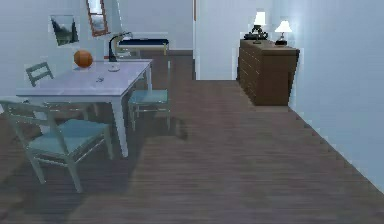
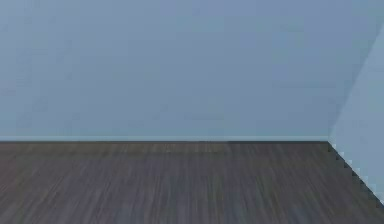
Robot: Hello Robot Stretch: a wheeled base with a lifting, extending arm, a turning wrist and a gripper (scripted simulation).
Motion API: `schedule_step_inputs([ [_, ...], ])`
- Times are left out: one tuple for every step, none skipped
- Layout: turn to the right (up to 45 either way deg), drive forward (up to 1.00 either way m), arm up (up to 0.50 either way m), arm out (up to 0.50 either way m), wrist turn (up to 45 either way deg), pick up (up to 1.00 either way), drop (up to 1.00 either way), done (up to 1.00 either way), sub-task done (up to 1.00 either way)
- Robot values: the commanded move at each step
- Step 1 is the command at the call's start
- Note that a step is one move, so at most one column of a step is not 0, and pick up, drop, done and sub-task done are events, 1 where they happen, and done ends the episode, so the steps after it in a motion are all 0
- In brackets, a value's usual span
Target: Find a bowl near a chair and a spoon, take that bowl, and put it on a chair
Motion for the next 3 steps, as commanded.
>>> schedule_step_inputs([
  [3.0, 0.00, 0.00, 0.00, 0.0, 0.00, 0.00, 0.00, 0.00],
  [0.0, 1.00, 0.00, 0.00, 0.0, 0.00, 0.00, 0.00, 0.00],
  [3.0, 0.00, 0.00, 0.00, 0.0, 0.00, 0.00, 0.00, 0.00],
])
